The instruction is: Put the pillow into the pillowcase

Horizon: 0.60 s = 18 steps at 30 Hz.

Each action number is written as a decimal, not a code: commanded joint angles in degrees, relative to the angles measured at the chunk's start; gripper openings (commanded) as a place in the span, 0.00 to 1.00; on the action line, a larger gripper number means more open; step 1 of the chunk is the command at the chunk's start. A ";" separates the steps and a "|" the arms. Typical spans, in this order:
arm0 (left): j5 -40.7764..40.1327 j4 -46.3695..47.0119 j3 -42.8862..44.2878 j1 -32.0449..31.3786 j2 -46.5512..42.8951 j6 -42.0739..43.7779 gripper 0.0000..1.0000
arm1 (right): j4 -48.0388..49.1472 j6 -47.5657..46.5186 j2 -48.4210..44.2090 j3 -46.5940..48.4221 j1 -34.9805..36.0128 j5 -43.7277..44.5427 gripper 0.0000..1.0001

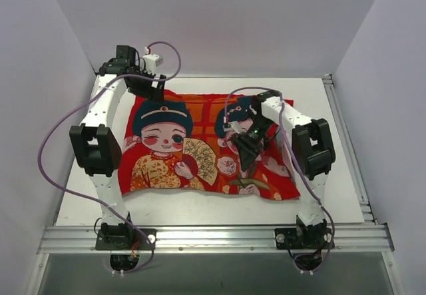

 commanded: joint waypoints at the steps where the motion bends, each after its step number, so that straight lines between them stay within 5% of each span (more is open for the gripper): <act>1: 3.45 -1.86 -3.01 -4.35 -6.07 1.86 0.97 | -2.94 9.18 -5.47 5.31 -9.96 -3.69 0.45; 7: 3.63 5.33 -20.04 -9.89 -13.20 -0.42 0.97 | 12.90 21.60 -5.92 10.32 -17.21 12.84 0.48; 14: 2.23 7.19 -25.52 -12.10 -12.33 -3.24 0.97 | 18.79 26.34 0.93 13.58 -16.06 28.03 0.59; 18: 1.00 7.46 -26.31 -11.83 -12.24 -3.59 0.97 | 19.23 28.63 3.22 14.02 -16.94 29.47 0.67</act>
